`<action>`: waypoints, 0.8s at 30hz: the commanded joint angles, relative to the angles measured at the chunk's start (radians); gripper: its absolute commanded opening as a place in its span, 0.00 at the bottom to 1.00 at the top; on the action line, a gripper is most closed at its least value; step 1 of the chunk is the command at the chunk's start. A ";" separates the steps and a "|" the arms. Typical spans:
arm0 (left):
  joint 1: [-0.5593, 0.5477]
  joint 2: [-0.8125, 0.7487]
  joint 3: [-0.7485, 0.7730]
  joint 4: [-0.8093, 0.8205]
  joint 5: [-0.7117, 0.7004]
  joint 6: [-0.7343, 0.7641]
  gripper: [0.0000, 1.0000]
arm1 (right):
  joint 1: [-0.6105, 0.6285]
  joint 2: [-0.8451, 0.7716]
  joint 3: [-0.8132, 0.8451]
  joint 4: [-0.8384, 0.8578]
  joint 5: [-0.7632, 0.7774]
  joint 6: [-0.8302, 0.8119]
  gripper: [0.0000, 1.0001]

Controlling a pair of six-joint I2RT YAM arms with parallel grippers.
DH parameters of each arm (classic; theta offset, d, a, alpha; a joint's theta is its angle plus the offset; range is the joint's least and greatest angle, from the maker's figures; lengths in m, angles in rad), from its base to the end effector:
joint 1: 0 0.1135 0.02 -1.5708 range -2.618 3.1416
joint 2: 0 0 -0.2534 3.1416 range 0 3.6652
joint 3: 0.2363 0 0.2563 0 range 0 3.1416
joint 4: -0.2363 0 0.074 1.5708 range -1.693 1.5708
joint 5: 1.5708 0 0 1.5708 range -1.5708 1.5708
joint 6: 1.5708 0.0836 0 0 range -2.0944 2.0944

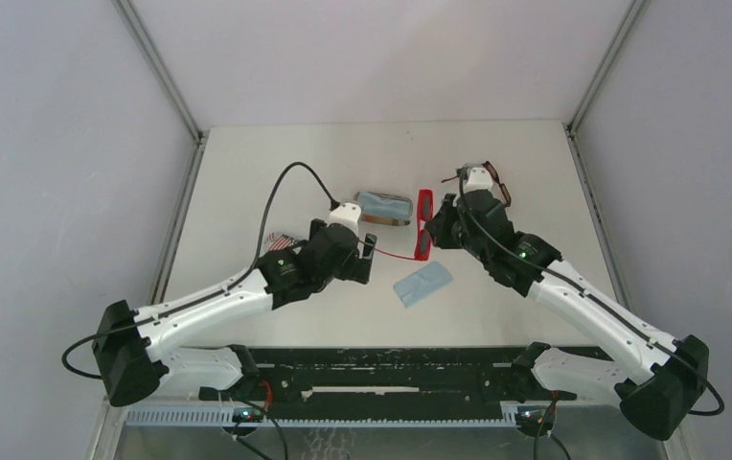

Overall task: Organize the sunglasses
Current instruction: Fold the sunglasses.

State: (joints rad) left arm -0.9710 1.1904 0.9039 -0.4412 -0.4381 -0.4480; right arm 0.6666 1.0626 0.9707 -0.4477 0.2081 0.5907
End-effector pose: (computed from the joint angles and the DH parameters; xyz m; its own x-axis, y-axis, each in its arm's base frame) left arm 0.1950 -0.2224 0.2363 -0.5847 0.1602 -0.7952 0.3499 0.9342 -0.0691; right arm 0.2339 0.1620 0.2917 -0.5947 0.2255 -0.7717 -0.1619 0.9066 0.3897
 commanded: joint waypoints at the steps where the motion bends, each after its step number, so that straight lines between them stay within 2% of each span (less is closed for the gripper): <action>1: -0.003 0.017 0.123 0.009 -0.066 -0.009 0.90 | 0.058 -0.007 0.015 0.014 0.014 -0.054 0.00; 6: -0.003 0.067 0.184 -0.004 -0.068 -0.002 0.90 | 0.131 -0.010 0.016 0.047 -0.010 -0.137 0.00; 12: -0.003 0.113 0.240 -0.004 -0.049 0.008 0.90 | 0.172 -0.006 0.020 0.048 -0.059 -0.147 0.00; 17: -0.002 0.148 0.290 0.020 -0.018 0.026 0.91 | 0.171 0.002 0.020 0.086 -0.186 -0.165 0.00; 20: 0.008 0.154 0.289 0.055 -0.022 0.013 0.92 | 0.119 -0.022 0.011 0.067 -0.140 -0.135 0.00; 22: 0.041 0.152 0.261 0.095 -0.003 -0.025 0.93 | 0.048 -0.055 -0.016 0.035 -0.035 -0.070 0.00; 24: 0.087 0.153 0.218 0.143 0.041 -0.077 0.93 | -0.033 -0.108 -0.066 0.039 -0.019 -0.032 0.00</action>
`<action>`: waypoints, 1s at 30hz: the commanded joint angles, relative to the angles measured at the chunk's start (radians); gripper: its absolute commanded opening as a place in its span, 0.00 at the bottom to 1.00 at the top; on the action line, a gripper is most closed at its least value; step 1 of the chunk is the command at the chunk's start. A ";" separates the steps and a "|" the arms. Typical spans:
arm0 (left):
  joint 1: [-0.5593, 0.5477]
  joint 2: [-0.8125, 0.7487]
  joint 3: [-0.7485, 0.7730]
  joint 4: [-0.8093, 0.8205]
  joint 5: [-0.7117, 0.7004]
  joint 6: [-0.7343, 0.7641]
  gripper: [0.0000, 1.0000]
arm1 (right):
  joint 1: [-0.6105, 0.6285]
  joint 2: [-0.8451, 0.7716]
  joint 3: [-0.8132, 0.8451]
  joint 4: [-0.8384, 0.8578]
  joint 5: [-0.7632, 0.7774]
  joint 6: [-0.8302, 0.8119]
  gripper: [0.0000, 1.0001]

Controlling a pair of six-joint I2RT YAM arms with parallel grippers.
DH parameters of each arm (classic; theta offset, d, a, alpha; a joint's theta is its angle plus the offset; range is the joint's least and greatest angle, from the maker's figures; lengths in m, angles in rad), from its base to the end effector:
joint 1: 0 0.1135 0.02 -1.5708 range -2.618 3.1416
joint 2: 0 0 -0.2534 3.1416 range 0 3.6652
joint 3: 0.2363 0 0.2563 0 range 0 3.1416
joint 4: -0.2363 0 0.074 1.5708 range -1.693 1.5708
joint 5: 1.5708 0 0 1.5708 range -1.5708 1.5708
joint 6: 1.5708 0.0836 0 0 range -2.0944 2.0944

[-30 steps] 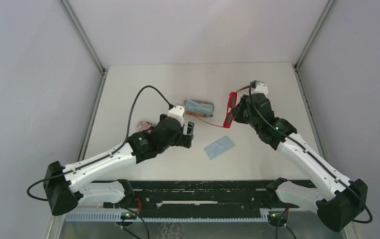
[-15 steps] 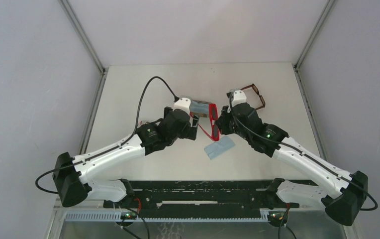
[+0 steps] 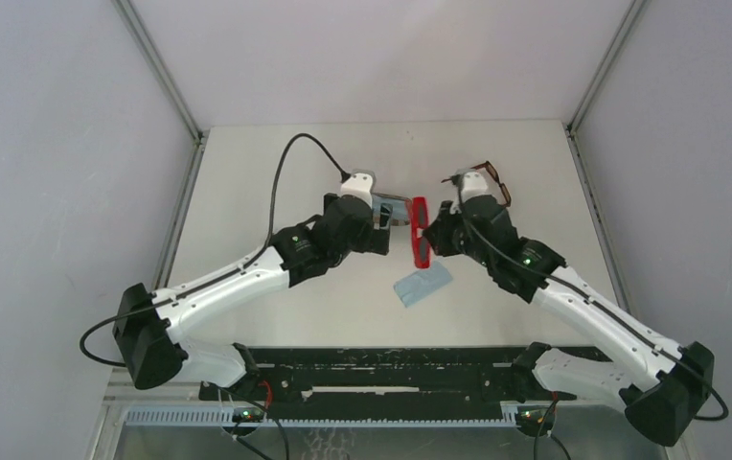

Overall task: Organize the sunglasses
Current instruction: Fold the sunglasses.

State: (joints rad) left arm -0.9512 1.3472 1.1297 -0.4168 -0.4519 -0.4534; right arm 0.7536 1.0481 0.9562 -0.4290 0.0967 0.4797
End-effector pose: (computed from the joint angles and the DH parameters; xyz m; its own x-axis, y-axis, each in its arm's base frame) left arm 0.2273 -0.2558 0.2770 -0.5407 0.0795 -0.8375 0.3240 0.9384 -0.1202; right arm 0.2123 0.1881 0.2917 -0.6081 0.0593 -0.7916 -0.3825 0.8519 0.3577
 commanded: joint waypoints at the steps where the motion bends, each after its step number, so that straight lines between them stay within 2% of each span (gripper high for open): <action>1: 0.098 0.000 -0.029 0.145 0.091 -0.098 0.93 | -0.162 -0.121 -0.077 0.033 0.077 0.094 0.00; 4: 0.159 0.021 -0.062 0.199 0.178 -0.144 0.91 | -0.235 -0.175 -0.129 0.038 0.063 0.104 0.00; 12: 0.139 0.075 0.001 0.178 0.159 -0.091 0.91 | -0.243 -0.107 -0.131 0.022 0.041 0.073 0.00; 16: 0.145 0.105 -0.021 0.150 0.077 -0.181 0.91 | -0.237 -0.094 -0.132 0.006 0.075 0.075 0.00; 20: 0.171 0.147 -0.050 0.165 0.017 -0.353 0.90 | -0.237 -0.112 -0.152 -0.012 0.105 0.098 0.00; 24: 0.183 0.223 -0.011 0.169 0.017 -0.484 0.90 | -0.236 -0.140 -0.193 0.008 0.110 0.136 0.00; 27: 0.183 0.284 0.019 0.182 0.028 -0.522 0.88 | -0.230 -0.135 -0.210 0.016 0.104 0.142 0.00; 30: 0.162 0.331 0.103 0.118 0.024 -0.460 0.80 | -0.228 -0.114 -0.211 0.020 0.111 0.108 0.00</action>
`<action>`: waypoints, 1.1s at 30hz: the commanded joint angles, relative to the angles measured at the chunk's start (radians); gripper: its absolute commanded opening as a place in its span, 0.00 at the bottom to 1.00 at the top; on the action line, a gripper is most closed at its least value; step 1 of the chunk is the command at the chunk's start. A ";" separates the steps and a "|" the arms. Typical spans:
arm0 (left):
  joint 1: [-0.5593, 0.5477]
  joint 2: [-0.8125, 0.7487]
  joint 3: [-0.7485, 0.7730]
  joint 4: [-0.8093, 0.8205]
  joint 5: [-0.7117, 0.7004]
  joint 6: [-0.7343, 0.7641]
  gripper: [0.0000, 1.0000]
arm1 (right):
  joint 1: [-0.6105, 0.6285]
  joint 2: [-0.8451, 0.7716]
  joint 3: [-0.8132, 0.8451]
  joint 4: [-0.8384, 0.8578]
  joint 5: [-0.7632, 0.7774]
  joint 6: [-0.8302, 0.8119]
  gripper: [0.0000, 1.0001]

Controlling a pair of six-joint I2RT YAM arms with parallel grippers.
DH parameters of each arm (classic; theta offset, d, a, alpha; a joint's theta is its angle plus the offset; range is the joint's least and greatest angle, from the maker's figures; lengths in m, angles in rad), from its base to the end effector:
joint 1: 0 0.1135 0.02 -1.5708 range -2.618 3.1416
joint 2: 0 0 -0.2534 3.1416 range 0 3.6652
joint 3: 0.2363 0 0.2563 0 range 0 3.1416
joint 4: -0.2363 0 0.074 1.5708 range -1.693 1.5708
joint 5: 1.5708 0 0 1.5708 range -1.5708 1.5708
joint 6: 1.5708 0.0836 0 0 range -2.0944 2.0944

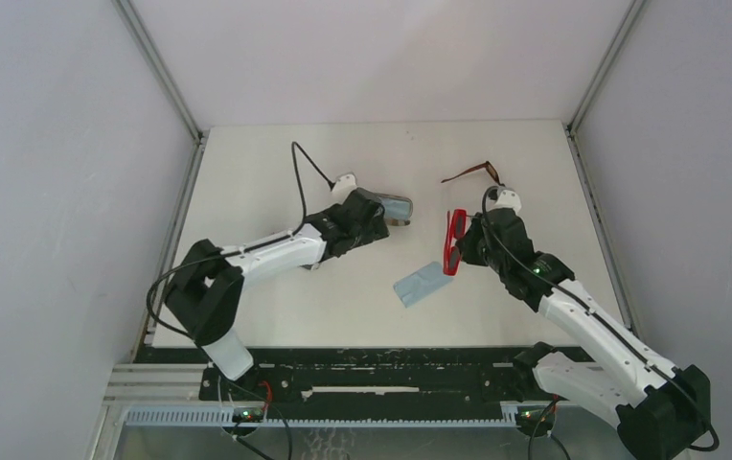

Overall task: Organize the sunglasses
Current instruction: Fold the sunglasses.

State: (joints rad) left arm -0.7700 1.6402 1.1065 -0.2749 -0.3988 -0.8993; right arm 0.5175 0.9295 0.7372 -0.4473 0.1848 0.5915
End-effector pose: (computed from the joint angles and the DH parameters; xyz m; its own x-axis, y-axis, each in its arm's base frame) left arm 0.3004 -0.2460 0.1819 -0.6746 -0.3508 -0.6495 -0.1272 0.9219 -0.3658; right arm 0.2247 0.1102 0.2346 -0.6303 0.2719 -0.7272 -0.0081 0.9343 0.3563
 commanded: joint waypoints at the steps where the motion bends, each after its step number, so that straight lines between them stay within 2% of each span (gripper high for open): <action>1: -0.038 0.043 0.146 -0.034 -0.055 0.023 0.80 | 0.006 0.011 0.009 0.050 0.017 -0.027 0.00; 4: -0.099 0.050 0.187 -0.051 -0.094 0.162 0.80 | 0.004 0.041 0.026 0.082 -0.031 -0.116 0.00; 9: -0.181 0.027 0.161 0.002 -0.085 0.283 0.81 | 0.008 0.101 0.069 0.089 -0.119 -0.210 0.00; 15: -0.210 0.028 0.136 0.055 -0.029 0.320 0.81 | 0.046 0.123 0.077 0.112 -0.201 -0.266 0.00; 24: -0.212 0.036 0.147 0.054 -0.025 0.332 0.82 | 0.098 0.143 0.079 0.127 -0.286 -0.313 0.00; 28: -0.199 0.016 0.123 0.042 -0.078 0.299 0.83 | 0.084 0.128 0.078 0.081 -0.107 -0.255 0.00; 31: -0.137 -0.003 0.079 0.047 -0.065 0.200 0.83 | 0.049 0.101 0.067 0.032 0.029 -0.191 0.00; 33: -0.085 -0.018 0.045 0.050 -0.058 0.099 0.83 | 0.024 0.066 0.043 0.015 0.061 -0.154 0.00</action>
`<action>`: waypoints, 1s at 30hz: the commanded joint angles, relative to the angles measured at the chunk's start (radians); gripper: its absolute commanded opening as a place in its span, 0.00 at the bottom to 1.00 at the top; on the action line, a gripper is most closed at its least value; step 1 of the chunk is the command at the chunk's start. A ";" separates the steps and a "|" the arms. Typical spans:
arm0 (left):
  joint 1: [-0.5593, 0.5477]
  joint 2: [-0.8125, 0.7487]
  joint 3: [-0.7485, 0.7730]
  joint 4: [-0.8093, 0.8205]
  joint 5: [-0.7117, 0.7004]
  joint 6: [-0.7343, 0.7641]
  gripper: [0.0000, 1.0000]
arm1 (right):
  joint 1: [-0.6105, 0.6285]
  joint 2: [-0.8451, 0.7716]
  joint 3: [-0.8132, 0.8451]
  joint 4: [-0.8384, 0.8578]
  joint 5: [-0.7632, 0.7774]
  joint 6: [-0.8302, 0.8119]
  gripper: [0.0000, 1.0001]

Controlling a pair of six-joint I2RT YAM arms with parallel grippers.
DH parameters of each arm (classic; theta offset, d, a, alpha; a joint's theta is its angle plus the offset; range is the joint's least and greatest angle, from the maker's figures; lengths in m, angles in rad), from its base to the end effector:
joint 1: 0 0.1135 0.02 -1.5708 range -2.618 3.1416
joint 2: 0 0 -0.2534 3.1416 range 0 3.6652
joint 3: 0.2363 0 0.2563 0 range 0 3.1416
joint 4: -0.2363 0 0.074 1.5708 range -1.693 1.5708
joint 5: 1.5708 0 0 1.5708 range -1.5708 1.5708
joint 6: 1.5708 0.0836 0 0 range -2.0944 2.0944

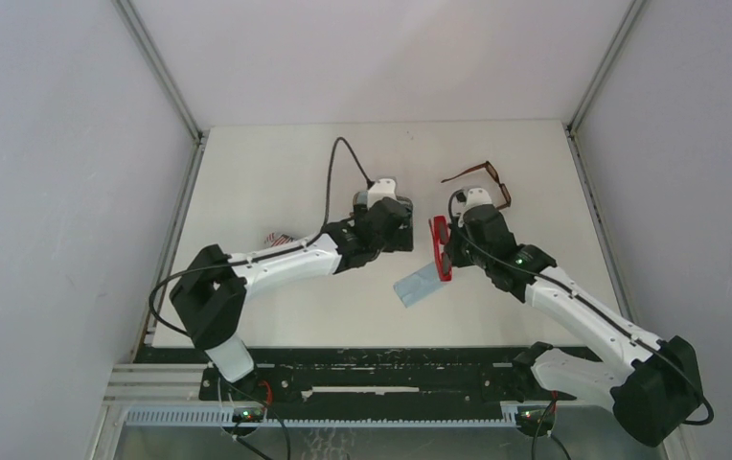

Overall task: Organize the sunglasses
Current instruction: Fold the sunglasses, then pick up the sunglasses case from the center of the board.

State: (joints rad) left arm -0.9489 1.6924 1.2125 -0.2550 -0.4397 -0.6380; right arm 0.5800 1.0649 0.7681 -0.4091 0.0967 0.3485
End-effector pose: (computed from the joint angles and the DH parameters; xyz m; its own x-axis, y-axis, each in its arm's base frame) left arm 0.2681 -0.3129 0.2029 -0.6422 -0.0291 -0.7659 0.2104 0.9542 -0.2126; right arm 0.2325 0.1427 0.2177 -0.6753 -0.0361 -0.7367 -0.2696 0.9418 0.2010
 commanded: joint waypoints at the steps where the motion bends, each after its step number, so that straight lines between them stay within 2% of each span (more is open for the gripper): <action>1: 0.118 -0.083 -0.088 0.046 -0.022 -0.215 0.83 | -0.047 -0.088 -0.001 -0.025 0.150 0.107 0.00; 6: 0.183 -0.119 -0.210 0.201 -0.063 -0.368 0.86 | -0.057 -0.144 -0.059 -0.021 0.149 0.174 0.00; 13: 0.192 -0.003 -0.109 0.188 -0.053 -0.519 0.88 | -0.065 -0.171 -0.076 -0.036 0.156 0.190 0.00; 19: 0.195 0.071 -0.075 0.155 -0.062 -0.637 0.85 | -0.079 -0.199 -0.076 -0.057 0.163 0.185 0.00; 30: 0.239 0.177 -0.030 0.232 -0.011 -0.672 0.76 | -0.103 -0.226 -0.095 -0.071 0.163 0.168 0.00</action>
State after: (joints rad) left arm -0.7288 1.8423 1.0977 -0.0753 -0.4656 -1.2778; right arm 0.4908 0.8600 0.6773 -0.4873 0.2432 0.5171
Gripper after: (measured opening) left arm 0.773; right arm 0.010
